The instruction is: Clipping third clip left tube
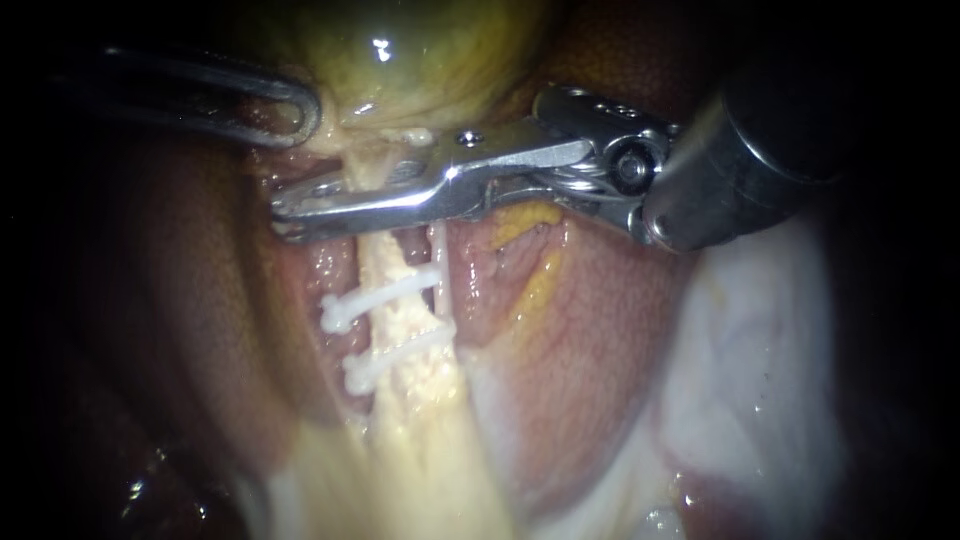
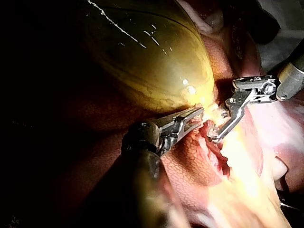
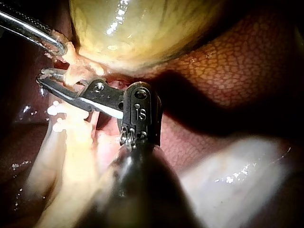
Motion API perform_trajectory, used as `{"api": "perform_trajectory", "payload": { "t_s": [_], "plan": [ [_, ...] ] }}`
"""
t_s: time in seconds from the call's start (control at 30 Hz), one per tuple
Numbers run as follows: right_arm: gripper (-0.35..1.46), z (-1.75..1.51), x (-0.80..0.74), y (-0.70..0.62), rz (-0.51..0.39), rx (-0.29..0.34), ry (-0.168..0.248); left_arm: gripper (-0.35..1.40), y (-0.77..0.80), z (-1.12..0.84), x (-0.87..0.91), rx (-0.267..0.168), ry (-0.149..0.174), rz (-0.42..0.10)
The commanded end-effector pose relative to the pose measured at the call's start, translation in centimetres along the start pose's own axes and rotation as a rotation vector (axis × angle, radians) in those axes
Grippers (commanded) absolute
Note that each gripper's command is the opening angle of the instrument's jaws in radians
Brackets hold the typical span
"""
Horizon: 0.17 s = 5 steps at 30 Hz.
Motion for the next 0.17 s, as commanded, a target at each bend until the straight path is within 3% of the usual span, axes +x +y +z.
{"api": "perform_trajectory", "payload": {
  "t_s": [0.03,0.17],
  "plan": [
    [-0.35,0.00,0.00,0.00,-0.001,0.000,0.000,-0.35,0.00,0.00,0.00,0.000,0.000,0.000],
    [-0.35,0.00,0.00,0.00,-0.001,0.000,0.000,-0.35,0.00,0.00,0.00,0.000,0.000,0.000]
  ]
}}
